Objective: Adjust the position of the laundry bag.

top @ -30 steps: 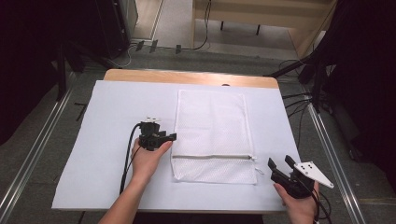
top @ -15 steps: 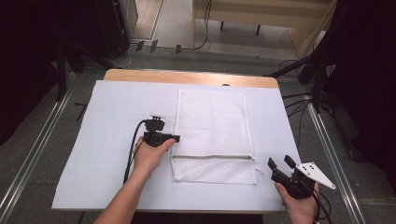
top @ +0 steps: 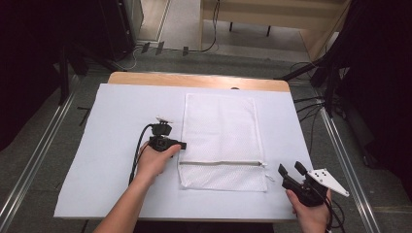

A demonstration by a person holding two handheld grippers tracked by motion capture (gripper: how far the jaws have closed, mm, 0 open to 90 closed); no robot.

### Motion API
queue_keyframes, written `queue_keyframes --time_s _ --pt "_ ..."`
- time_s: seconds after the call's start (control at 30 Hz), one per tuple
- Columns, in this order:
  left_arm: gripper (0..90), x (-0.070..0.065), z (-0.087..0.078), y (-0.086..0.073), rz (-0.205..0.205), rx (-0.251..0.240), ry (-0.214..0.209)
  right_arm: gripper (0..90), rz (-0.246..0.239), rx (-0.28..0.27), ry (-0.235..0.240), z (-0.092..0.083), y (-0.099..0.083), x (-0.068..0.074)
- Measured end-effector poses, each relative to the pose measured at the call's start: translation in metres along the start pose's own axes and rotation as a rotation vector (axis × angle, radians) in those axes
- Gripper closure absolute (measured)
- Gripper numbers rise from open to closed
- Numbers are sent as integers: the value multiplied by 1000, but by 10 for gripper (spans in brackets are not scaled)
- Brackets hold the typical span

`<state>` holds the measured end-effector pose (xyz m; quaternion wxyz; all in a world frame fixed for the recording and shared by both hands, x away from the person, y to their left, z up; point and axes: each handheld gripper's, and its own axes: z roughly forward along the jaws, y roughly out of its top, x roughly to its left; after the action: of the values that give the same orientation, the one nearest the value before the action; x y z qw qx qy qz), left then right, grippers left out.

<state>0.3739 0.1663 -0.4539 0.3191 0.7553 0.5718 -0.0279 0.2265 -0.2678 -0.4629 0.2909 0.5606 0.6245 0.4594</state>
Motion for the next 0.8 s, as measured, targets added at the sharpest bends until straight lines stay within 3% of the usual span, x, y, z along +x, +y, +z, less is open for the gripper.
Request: queue_keyframes --time_s 0.17,0.23,0.53,0.8 --pt "856 1 2 0 16 9 -4 374 -5 -3 -1 0 0 1" --pt "899 2 2 0 4 8 -34 374 -5 -2 -1 0 -1 2" --pt "900 5 -8 -8 29 14 -87 375 -12 -18 4 -3 0 3" --pt "900 21 -29 -28 26 23 -126 374 -18 -24 18 -4 0 6"
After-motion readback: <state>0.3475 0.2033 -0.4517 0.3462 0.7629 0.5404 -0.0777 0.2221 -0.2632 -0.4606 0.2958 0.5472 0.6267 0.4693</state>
